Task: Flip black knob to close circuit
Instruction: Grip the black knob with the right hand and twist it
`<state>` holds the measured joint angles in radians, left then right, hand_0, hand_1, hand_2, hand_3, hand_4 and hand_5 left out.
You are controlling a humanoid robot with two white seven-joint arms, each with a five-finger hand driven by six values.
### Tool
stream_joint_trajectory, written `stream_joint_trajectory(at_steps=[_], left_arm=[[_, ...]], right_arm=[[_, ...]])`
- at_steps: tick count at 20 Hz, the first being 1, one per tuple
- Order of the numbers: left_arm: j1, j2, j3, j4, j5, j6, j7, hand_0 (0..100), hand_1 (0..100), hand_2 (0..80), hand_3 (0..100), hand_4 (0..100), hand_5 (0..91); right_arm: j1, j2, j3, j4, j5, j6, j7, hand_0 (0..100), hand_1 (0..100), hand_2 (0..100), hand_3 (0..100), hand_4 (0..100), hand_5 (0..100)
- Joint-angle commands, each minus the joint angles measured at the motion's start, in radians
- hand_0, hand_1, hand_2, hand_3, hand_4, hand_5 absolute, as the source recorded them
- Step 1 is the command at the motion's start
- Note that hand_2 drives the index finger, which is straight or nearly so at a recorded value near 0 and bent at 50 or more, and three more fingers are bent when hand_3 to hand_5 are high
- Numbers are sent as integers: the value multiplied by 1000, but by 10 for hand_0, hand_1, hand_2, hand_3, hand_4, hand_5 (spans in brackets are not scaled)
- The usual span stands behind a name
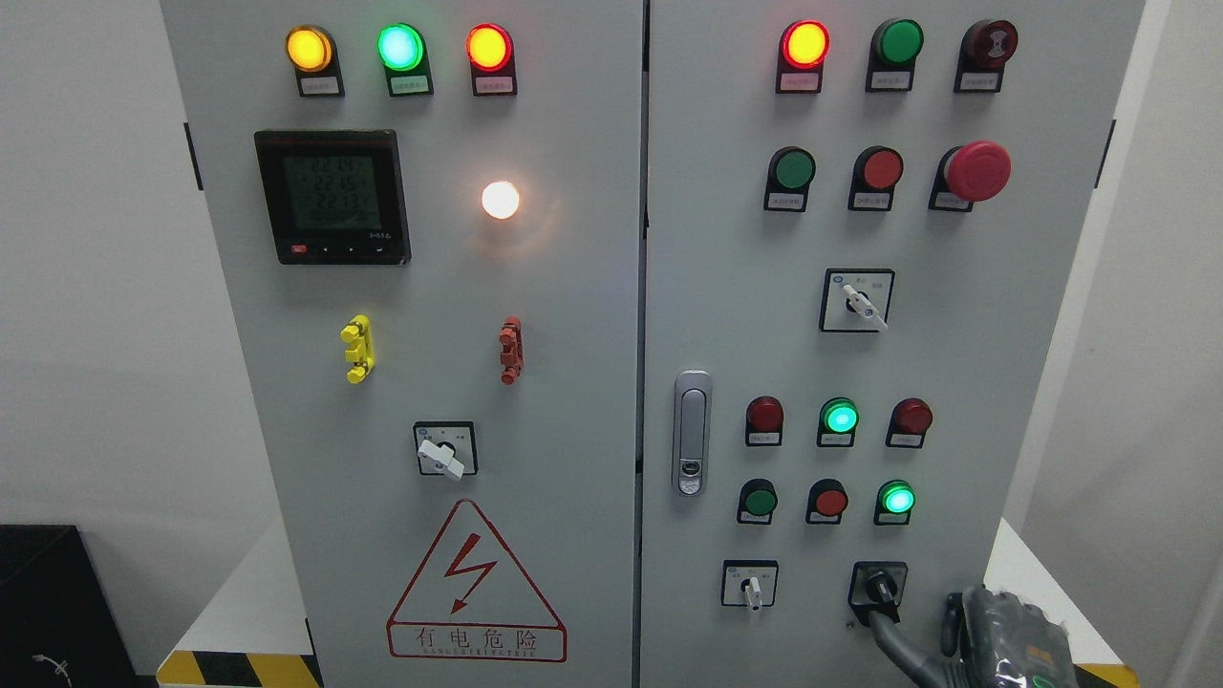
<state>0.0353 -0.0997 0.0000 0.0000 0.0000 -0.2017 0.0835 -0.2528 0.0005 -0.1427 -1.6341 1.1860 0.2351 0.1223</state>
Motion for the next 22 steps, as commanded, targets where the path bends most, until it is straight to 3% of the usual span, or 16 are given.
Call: stream_joint_trajectory(at_steps=[1, 22], left_arm=[[0, 0, -20, 21, -20, -1, 1, 0, 0, 0, 0, 0, 0], [0, 0, -20, 21, -21, 1, 1, 0, 0, 0, 0, 0, 0]], right_arm=[[-5, 12, -5, -3, -6, 9, 17, 0, 146, 786, 953, 777, 795], [-20, -10, -15, -12, -9, 13, 22, 0, 148, 784, 950, 776, 798]])
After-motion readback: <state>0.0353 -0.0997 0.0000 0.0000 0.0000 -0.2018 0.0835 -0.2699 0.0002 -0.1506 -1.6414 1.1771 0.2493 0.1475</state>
